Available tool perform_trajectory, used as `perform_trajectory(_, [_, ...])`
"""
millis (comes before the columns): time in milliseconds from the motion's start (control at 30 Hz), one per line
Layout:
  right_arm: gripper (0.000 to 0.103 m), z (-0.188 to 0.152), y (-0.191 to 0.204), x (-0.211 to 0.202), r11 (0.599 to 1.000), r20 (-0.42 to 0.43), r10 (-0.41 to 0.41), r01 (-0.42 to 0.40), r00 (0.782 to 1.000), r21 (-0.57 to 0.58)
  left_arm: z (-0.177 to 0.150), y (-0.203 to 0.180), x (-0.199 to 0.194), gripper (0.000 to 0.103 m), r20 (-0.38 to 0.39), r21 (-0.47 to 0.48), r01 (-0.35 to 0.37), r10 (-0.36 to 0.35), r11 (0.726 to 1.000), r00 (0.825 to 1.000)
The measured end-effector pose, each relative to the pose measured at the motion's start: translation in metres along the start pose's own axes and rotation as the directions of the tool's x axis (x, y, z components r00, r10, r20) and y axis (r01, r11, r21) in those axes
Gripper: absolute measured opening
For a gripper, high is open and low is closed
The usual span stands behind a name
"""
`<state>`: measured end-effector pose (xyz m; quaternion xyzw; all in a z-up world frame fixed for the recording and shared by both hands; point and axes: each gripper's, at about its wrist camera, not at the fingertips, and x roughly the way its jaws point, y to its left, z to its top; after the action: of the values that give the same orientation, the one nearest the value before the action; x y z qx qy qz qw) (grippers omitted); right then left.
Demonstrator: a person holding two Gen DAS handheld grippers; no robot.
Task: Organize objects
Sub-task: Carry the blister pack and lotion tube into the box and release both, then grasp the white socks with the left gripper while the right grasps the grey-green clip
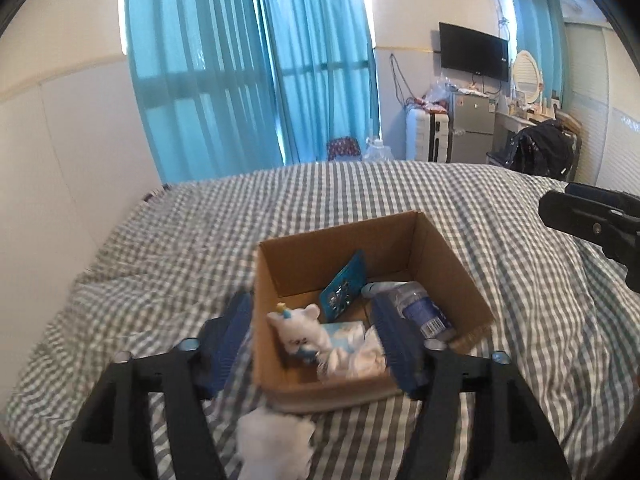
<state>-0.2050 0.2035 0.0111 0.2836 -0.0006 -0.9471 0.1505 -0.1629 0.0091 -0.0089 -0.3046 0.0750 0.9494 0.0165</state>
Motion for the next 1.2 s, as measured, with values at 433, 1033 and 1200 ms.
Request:
perform_trajectory(433, [0.087, -0.067, 0.048, -0.091, 0.996, 0.018, -0.004, 0.006, 1.000, -0.086, -0.080, 0.030, -0.074, 0.102, 0.010, -0.069, -0.123, 0.124, 0.990, 0.992])
perform_trajectory(1033, [0.093, -0.205, 0.125, 0.017, 0.961, -0.267, 0.069, -0.136, 0.961, -0.240, -0.164, 0.061, -0.029, 0.102, -0.166, -0.130, -0.147, 0.125, 0.981, 0.978])
perform_trajectory(1200, [0.093, -0.226, 0.148, 0.048, 0.930, -0.362, 0.080, -0.200, 0.929, -0.309, -0.170, 0.071, -0.019, 0.102, -0.201, -0.180, -0.144, 0.107, 0.973, 0.974])
